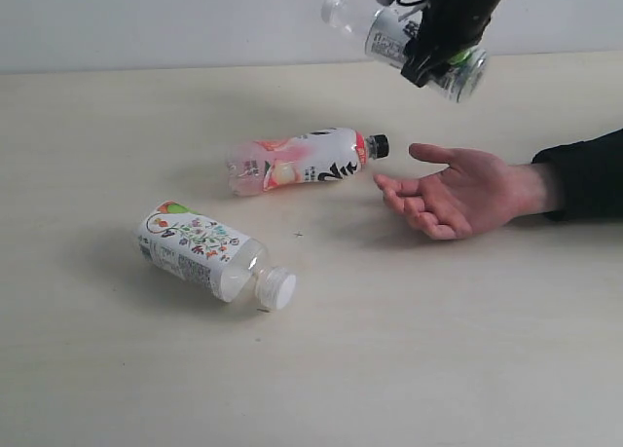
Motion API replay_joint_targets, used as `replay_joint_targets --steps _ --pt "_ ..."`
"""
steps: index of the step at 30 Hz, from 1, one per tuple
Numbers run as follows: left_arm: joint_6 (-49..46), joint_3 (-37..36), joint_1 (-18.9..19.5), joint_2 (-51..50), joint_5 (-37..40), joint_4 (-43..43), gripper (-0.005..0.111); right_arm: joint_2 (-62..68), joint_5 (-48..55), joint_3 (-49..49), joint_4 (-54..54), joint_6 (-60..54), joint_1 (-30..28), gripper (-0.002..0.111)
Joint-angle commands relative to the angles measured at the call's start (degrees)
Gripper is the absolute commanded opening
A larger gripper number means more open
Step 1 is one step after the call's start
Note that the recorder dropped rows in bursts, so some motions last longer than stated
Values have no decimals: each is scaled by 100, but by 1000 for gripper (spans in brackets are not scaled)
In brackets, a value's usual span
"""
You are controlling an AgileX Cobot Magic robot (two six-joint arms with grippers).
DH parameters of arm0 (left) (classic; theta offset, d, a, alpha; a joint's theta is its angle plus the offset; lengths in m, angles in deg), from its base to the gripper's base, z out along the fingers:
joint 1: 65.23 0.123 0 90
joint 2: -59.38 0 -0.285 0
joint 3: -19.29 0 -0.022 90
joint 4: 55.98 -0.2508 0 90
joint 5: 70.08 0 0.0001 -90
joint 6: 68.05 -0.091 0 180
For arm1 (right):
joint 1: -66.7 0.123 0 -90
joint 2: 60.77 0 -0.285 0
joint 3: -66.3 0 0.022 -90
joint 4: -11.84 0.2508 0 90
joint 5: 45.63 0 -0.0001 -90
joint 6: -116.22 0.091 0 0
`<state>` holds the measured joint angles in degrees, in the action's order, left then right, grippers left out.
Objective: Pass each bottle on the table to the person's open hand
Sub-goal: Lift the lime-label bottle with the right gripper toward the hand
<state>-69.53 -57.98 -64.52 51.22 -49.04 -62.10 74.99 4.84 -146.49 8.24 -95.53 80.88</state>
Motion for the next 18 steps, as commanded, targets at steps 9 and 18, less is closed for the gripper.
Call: replay_joint_targets --steps 9,18 --pt "20 6 -10 37 -20 18 1 -964 1949 425 1354 1238 -931 0" --pt "20 6 -10 37 -20 18 1 -2133 819 2735 1541 1226 -976 0"
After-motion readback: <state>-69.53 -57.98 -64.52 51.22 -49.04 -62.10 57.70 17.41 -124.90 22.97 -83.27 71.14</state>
